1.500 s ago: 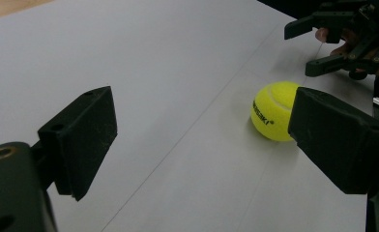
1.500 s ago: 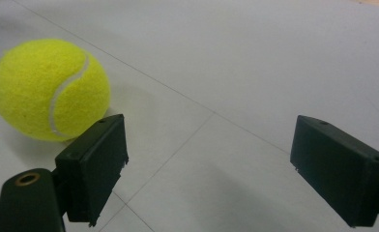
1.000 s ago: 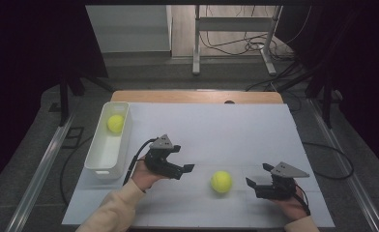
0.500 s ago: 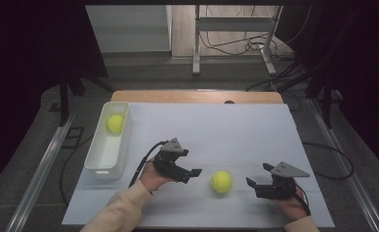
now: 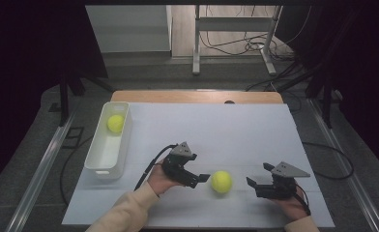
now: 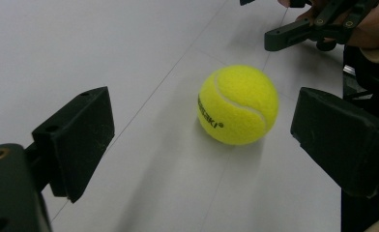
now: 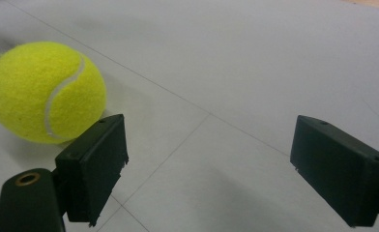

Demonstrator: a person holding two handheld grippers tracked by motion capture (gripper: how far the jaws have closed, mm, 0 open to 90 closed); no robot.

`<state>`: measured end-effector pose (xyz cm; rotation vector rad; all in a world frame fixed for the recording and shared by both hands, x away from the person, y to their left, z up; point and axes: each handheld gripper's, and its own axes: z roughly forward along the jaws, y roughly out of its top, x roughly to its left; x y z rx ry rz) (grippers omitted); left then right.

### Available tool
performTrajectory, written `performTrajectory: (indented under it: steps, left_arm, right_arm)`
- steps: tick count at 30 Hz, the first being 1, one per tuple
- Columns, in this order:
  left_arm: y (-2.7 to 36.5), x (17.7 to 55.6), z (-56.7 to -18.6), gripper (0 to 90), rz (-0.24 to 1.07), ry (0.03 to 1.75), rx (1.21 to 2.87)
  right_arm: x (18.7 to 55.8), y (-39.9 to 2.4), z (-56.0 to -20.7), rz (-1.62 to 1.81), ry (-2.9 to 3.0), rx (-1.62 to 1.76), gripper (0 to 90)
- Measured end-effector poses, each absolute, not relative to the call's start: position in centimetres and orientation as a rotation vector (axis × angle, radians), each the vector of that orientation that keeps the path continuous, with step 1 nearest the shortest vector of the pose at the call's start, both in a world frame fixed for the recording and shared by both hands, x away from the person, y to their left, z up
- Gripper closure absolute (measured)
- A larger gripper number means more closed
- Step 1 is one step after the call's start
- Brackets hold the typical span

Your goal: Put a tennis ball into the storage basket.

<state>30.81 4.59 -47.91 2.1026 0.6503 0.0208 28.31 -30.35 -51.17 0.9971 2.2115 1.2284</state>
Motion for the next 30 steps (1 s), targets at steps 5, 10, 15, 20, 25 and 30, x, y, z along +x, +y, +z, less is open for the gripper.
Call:
performTrajectory:
  steps: [5, 10, 15, 20, 25, 30]
  left_arm:
    - [4.2, 30.8, -48.0, 9.2, 0.025, 0.635, 2.122]
    - [3.6, 30.8, -48.1, 9.1, 0.016, 0.628, 2.126]
    - [2.8, 30.7, -48.3, 8.6, 0.001, 0.622, 2.131]
    - [2.3, 30.7, -48.4, 8.3, -0.006, 0.604, 2.146]
    - [1.6, 30.7, -48.6, 8.1, -0.021, 0.602, 2.149]
    - [1.1, 30.7, -48.8, 7.8, -0.029, 0.596, 2.156]
  right_arm:
    - [28.3, -30.4, -51.2, 1.230, 2.210, 0.999, 13.8]
    - [28.3, -30.4, -51.2, 1.228, 2.211, 0.998, 13.8]
    - [28.3, -30.4, -51.1, 1.229, 2.209, 1.000, 13.8]
    - [28.3, -30.4, -51.1, 1.230, 2.208, 1.001, 13.8]
    - [28.3, -30.4, -51.1, 1.229, 2.209, 1.003, 13.8]
    - [28.3, -30.4, -51.1, 1.225, 2.208, 1.003, 13.8]
